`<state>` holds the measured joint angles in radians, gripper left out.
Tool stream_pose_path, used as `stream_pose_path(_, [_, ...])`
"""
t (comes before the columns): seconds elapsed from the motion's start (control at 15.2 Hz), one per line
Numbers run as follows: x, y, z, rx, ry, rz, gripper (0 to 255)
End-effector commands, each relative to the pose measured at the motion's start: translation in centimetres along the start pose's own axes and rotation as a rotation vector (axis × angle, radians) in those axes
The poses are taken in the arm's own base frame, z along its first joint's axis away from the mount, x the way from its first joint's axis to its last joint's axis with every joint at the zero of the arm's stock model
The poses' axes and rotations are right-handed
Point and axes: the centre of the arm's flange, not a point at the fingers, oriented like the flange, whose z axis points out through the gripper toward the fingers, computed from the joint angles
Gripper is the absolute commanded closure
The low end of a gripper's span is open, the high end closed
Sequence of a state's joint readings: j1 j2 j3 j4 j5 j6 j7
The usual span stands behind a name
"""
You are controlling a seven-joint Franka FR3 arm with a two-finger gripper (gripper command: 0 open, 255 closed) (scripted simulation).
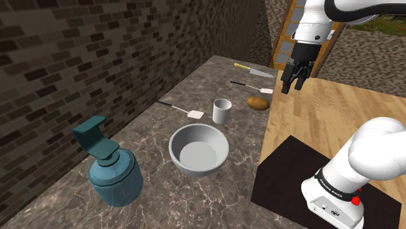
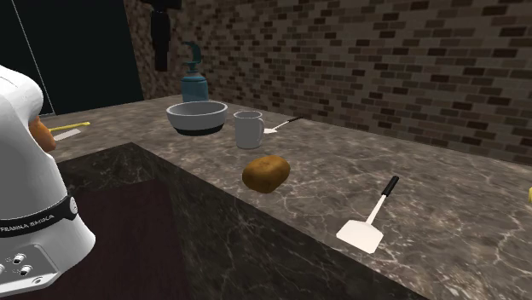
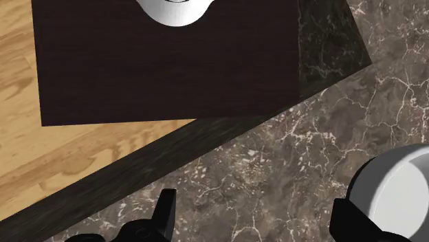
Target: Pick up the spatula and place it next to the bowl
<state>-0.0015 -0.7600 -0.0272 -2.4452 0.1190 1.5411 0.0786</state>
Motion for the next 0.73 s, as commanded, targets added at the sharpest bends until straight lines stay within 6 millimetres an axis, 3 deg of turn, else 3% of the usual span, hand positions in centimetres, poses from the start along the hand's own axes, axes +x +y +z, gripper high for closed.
stream_pose_path(0.0, [0.0,0.0,0.0,0.000,0.000,0.000,0])
stream_pose_path(0.66, [7.4,9.1,3.8,-0.037,0.046,-0.133,0])
